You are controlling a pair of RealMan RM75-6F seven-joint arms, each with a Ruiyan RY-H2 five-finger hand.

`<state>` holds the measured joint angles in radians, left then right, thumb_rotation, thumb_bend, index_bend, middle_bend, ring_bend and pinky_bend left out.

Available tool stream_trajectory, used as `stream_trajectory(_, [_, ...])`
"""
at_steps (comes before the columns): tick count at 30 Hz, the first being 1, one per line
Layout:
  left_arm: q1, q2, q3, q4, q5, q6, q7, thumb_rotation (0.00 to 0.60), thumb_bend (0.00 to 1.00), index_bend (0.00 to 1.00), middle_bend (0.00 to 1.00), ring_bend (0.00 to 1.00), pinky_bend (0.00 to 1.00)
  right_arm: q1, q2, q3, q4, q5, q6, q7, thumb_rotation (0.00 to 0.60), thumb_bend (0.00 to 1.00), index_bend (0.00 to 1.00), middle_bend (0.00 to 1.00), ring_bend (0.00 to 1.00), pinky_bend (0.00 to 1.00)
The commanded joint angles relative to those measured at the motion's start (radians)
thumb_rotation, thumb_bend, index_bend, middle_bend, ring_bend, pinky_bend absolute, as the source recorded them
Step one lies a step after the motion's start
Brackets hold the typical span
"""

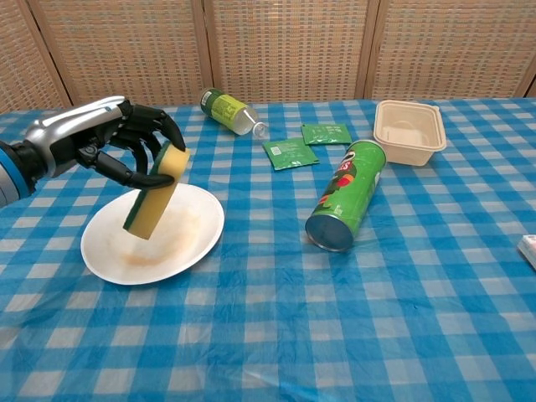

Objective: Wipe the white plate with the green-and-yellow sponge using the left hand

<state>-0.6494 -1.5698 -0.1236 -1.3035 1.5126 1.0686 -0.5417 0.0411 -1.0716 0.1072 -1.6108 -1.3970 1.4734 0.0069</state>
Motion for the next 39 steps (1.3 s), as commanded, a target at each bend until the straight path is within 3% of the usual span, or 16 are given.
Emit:
stream_trajectory(1, [0.016,-0.091,0.009,0.088,-0.005,0.038,-0.068,0.6,0.31,0.47,0.39,0.47,0.53,0.001,0.001,0.0,0.001,0.0,-0.002,0.003,0.6,0.0,0.02,0.0,0.0,0.0])
stream_trajectory(7, [0.033,-0.186,0.023,0.213,-0.007,0.059,-0.203,0.6,0.34,0.48,0.41,0.48,0.54,-0.001,0.006,0.001,0.004,0.002,-0.003,0.019,0.6,0.0,0.02,0.0,0.0,0.0])
stream_trajectory(13, [0.046,-0.17,0.028,0.213,-0.003,0.078,-0.26,0.6,0.34,0.48,0.41,0.48,0.54,-0.001,0.01,0.002,0.007,0.003,-0.004,0.033,0.6,0.0,0.02,0.0,0.0,0.0])
stream_trajectory(28, [0.086,-0.163,0.101,0.258,0.037,0.099,-0.292,0.6,0.36,0.48,0.41,0.48,0.54,-0.003,0.016,0.0,0.0,-0.007,0.003,0.038,0.6,0.0,0.02,0.0,0.0,0.0])
stream_trajectory(39, [0.094,-0.197,0.111,0.328,0.033,0.085,-0.325,0.6,0.36,0.48,0.41,0.48,0.54,-0.003,0.017,0.001,0.005,-0.002,0.0,0.045,0.6,0.0,0.02,0.0,0.0,0.0])
